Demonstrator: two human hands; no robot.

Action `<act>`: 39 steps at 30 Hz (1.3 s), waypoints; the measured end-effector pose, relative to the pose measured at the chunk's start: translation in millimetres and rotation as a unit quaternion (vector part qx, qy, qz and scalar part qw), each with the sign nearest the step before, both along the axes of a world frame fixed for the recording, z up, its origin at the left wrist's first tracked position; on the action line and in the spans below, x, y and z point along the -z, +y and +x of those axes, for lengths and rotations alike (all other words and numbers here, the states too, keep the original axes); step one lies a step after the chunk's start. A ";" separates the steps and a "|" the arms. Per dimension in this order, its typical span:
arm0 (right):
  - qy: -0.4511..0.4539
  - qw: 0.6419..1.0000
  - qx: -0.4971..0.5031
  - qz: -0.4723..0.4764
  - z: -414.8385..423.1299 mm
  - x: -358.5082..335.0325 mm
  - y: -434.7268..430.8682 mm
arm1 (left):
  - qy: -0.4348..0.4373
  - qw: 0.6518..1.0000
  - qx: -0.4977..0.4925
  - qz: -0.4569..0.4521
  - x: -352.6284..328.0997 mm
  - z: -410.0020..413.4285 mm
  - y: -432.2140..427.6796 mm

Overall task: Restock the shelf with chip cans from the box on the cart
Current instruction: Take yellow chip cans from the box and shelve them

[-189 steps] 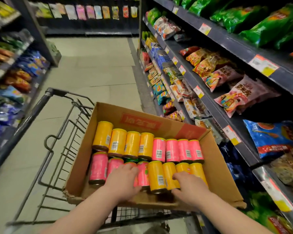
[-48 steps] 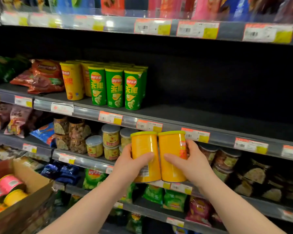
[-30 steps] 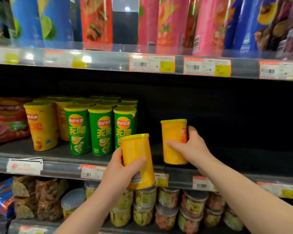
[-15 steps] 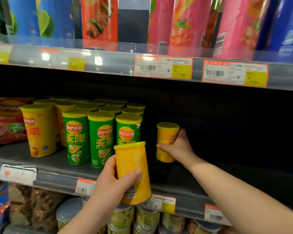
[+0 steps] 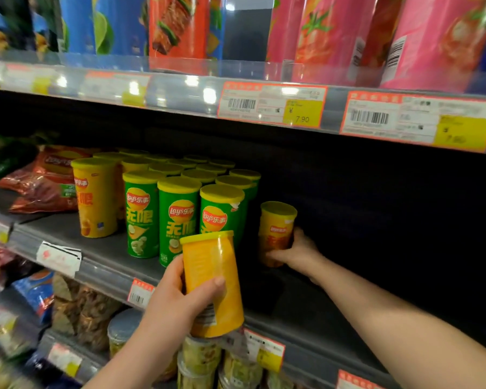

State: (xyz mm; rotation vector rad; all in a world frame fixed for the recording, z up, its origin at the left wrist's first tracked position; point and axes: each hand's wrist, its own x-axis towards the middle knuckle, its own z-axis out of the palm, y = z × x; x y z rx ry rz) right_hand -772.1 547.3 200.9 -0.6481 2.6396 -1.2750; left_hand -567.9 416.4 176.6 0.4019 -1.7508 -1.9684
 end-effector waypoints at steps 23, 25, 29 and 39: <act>-0.137 0.941 -0.296 -0.090 36.6 -27.9 72.2 | 0.055 0.992 0.097 -0.053 -15.1 -37.2 43.4; -0.135 0.933 -0.322 -0.091 48.4 -26.5 80.2 | 0.058 0.987 0.126 -0.076 -15.1 -48.1 50.4; -0.097 0.968 -0.217 -0.084 48.4 -16.3 86.0 | 0.033 0.969 0.151 -0.194 -12.9 -63.1 58.9; -0.028 0.996 0.067 -0.058 0.5 2.5 69.9 | -0.130 0.735 0.012 -0.665 20.8 -66.3 41.9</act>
